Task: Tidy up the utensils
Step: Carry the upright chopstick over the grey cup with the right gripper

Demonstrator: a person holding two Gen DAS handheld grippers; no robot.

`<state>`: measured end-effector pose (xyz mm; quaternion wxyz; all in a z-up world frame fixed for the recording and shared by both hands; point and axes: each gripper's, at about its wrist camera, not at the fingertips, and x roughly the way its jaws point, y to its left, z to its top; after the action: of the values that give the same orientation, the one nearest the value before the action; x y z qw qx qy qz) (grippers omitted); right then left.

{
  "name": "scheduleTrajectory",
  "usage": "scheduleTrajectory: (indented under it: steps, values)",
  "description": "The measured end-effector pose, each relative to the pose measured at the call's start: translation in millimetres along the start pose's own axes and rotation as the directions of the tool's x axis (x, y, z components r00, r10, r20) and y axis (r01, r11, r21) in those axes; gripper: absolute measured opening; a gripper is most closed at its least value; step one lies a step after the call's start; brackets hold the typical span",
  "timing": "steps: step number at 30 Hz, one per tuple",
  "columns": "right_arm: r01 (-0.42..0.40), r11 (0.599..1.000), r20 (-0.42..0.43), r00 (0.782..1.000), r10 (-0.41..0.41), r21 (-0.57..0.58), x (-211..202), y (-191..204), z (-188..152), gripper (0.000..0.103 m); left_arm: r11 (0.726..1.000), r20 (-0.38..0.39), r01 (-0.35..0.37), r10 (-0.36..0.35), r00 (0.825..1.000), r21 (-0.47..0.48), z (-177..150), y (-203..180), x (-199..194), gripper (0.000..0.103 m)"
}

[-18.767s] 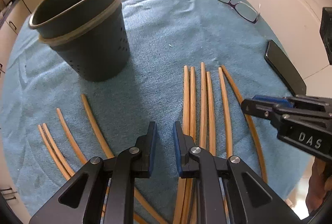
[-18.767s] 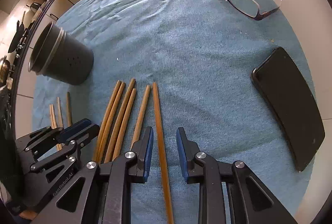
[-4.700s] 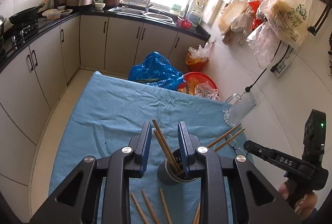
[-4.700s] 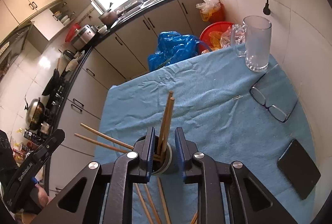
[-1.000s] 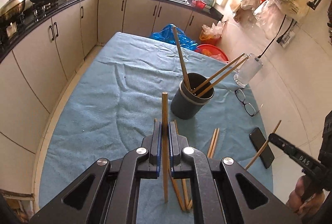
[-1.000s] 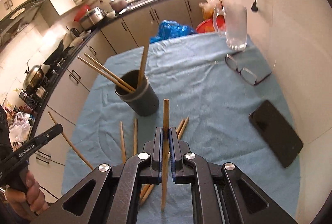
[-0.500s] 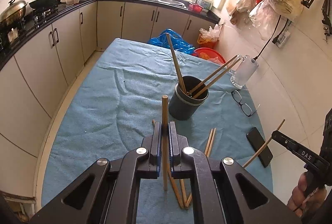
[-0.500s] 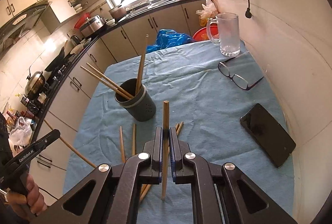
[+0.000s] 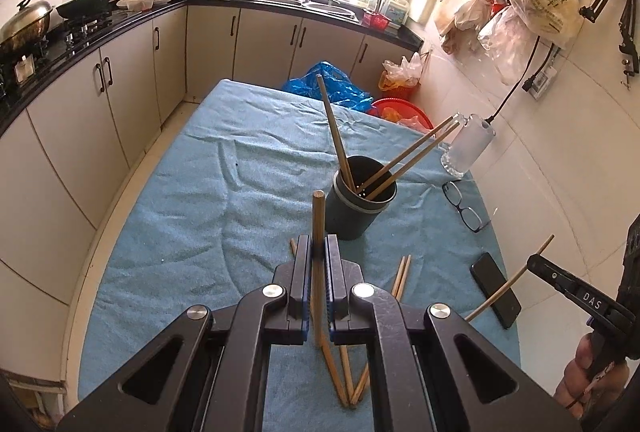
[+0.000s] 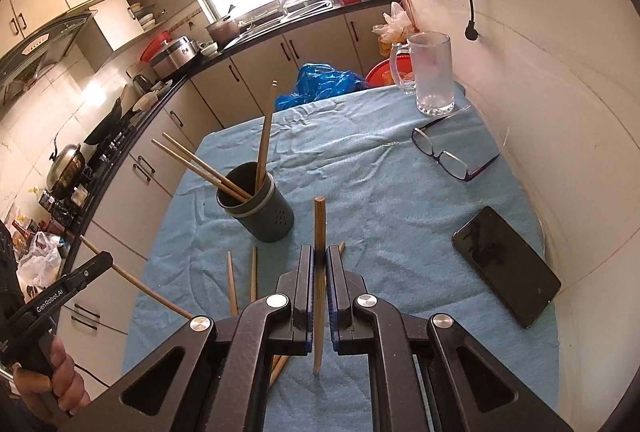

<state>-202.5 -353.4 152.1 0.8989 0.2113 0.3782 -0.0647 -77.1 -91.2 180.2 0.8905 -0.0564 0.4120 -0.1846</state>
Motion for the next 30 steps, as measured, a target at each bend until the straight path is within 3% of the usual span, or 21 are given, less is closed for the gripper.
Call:
scheduleTrajectory:
  steps: [30]
  values:
    - [-0.004,0.999,0.038,0.999,0.005,-0.039,-7,14,11,0.006,1.000,0.050,0.014,-0.014,0.999,0.002,16,-1,-16,0.005]
